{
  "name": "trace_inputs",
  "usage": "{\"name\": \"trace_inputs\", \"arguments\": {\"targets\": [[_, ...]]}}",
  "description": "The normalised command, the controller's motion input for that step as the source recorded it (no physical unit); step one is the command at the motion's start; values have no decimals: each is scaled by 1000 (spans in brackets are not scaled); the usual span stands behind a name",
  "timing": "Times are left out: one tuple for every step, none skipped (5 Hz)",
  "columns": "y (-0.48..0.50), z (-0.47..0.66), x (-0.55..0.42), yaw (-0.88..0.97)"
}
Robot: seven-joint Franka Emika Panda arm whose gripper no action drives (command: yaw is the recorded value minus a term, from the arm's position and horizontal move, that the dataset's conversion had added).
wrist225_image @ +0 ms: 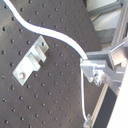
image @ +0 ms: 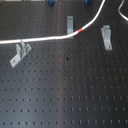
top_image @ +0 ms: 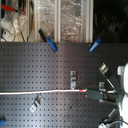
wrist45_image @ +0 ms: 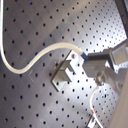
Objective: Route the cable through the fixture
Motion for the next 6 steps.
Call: {"name": "trace_inputs", "arguments": {"targets": [[11, 0, 0, 0], [-1, 77, -48, 29], [246, 441, -645, 74], [-37, 0, -1, 0], [310, 201, -285, 191], [514, 320, -316, 240]]}}
